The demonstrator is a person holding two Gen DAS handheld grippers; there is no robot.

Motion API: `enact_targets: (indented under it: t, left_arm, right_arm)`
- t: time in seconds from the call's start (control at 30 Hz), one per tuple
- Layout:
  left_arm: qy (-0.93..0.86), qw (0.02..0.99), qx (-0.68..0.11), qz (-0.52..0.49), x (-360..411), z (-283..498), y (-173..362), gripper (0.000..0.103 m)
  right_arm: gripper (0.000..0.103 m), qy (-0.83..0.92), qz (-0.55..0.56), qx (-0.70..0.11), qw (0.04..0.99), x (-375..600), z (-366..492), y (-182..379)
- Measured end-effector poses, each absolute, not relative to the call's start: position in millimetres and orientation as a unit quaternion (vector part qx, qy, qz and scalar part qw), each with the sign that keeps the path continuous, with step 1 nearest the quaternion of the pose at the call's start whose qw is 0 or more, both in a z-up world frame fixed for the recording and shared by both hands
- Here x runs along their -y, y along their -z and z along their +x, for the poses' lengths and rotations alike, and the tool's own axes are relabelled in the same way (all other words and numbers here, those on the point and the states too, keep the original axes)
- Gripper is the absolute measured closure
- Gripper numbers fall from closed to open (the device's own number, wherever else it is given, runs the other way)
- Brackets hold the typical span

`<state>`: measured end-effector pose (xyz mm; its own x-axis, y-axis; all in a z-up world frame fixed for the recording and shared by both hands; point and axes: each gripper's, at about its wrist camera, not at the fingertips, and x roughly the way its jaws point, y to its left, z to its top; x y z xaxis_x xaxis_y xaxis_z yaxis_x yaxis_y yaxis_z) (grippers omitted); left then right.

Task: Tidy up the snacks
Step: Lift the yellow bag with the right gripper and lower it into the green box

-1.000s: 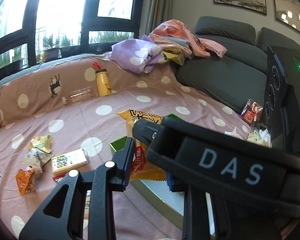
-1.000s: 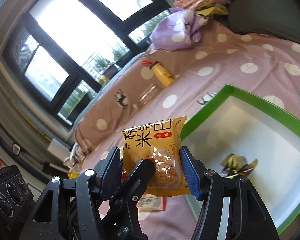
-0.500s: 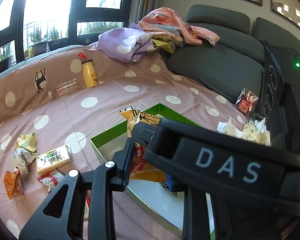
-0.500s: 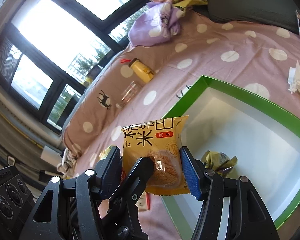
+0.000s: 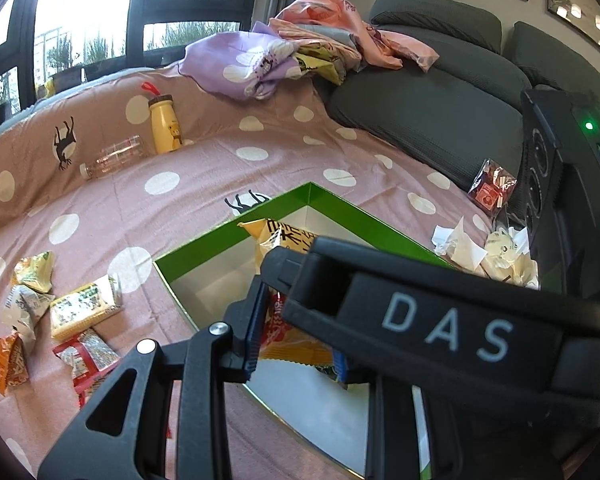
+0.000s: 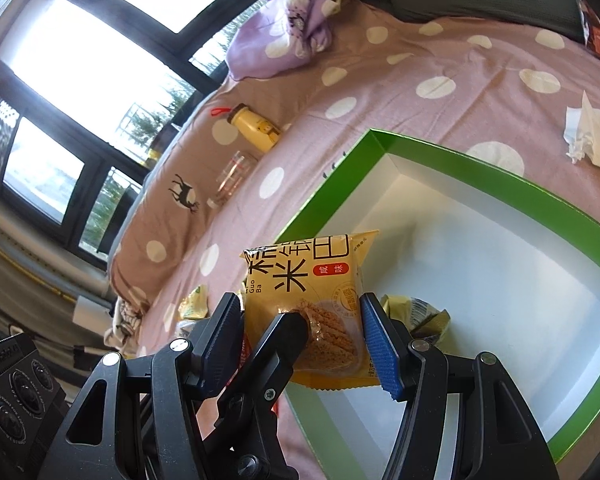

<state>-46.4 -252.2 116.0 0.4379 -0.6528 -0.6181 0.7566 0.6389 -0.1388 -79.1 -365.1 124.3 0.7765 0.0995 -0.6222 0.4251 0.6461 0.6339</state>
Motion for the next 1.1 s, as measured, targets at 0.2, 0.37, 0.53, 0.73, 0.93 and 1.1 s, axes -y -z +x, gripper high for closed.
enact_targets:
  t: [0.2, 0.37, 0.53, 0.73, 0.93, 1.1]
  left_arm:
    - [0.421, 0.835, -0.348, 0.071, 255, -42, -107, 0.076]
    - [0.424, 0.829, -0.358, 0.067, 257, -40, -104, 0.076]
    - [0.424, 0.826, -0.367, 0.063, 259, -36, -101, 0.075]
    - [0.424, 0.821, -0.379, 0.052, 259, -32, -97, 0.075]
    - [0.427, 0.817, -0.386, 0.045, 260, -30, -94, 0.075]
    - [0.438, 0.801, -0.407, 0.032, 269, -28, -89, 0.074]
  right_arm:
    - [0.039, 0.108, 0.409, -0.339, 0.840, 367, -75, -116]
    - [0.039, 0.114, 0.408, -0.345, 0.838, 367, -73, -113]
    - [0.039, 0.119, 0.405, -0.351, 0.836, 367, -72, -110]
    - [0.039, 0.127, 0.398, -0.356, 0.836, 365, -70, -110]
    - [0.039, 0.137, 0.398, -0.356, 0.835, 366, -70, -109]
    - [0.039, 0.165, 0.397, -0.355, 0.830, 371, -74, -108]
